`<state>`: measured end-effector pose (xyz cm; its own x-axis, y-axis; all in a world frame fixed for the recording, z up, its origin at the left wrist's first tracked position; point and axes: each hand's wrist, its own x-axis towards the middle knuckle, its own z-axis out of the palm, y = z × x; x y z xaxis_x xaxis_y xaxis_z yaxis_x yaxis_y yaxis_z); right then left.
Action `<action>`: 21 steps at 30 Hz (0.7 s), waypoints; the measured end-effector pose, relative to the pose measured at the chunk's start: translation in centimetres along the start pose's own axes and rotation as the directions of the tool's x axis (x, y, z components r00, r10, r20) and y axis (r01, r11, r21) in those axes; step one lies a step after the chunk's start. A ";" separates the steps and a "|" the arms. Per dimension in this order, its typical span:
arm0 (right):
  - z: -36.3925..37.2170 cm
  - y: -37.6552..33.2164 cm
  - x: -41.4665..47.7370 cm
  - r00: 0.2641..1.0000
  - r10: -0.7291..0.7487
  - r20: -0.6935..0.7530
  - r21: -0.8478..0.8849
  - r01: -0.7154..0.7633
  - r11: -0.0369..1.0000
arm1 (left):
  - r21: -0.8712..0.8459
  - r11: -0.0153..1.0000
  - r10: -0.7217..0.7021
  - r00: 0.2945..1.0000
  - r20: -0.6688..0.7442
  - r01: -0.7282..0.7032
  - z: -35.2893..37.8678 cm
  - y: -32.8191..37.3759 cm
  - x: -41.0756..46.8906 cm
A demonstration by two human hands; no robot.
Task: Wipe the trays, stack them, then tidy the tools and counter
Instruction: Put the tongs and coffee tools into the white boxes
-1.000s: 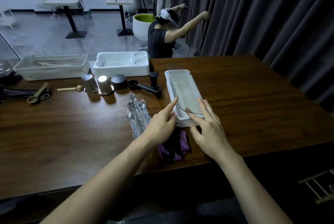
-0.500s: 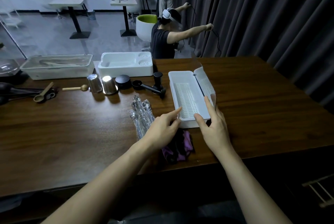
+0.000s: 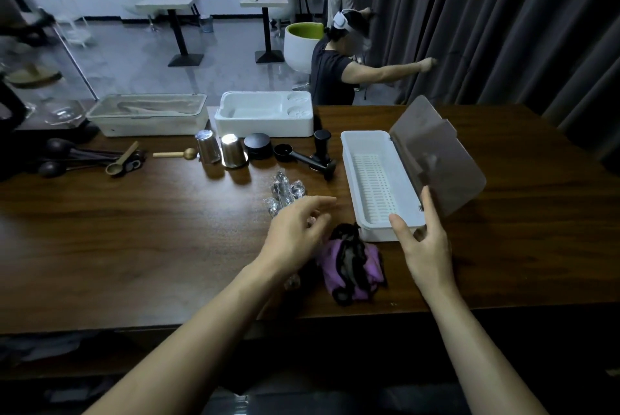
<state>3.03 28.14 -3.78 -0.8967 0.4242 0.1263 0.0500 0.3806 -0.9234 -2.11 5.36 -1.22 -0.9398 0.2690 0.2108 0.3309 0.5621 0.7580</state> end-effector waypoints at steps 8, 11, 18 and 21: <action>0.2 0.1 -0.8 0.999 -0.046 -0.004 -0.017 0.046 0.999 | 0.219 0.942 -0.233 0.966 -0.115 0.253 -2.3 -3.3 0.8; 0.1 0.0 -0.9 0.999 -0.054 -0.010 -0.024 0.054 0.998 | 0.243 0.934 -0.242 0.964 -0.112 0.262 -2.1 -3.8 1.3; 0.1 -0.3 -1.0 0.998 -0.065 -0.011 -0.024 0.065 0.998 | 0.258 0.925 -0.253 0.959 -0.127 0.278 -2.3 -4.2 2.0; 0.1 -0.4 -1.0 0.998 -0.066 -0.009 -0.013 0.065 0.998 | 0.140 0.940 -0.296 0.948 -0.116 0.311 -2.6 -4.6 2.2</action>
<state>3.87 27.47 -3.59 -0.8942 0.4055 0.1897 -0.0030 0.4182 -0.9084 -5.95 1.37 -2.67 -0.9989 -0.0021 0.0467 0.0308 0.7212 0.6920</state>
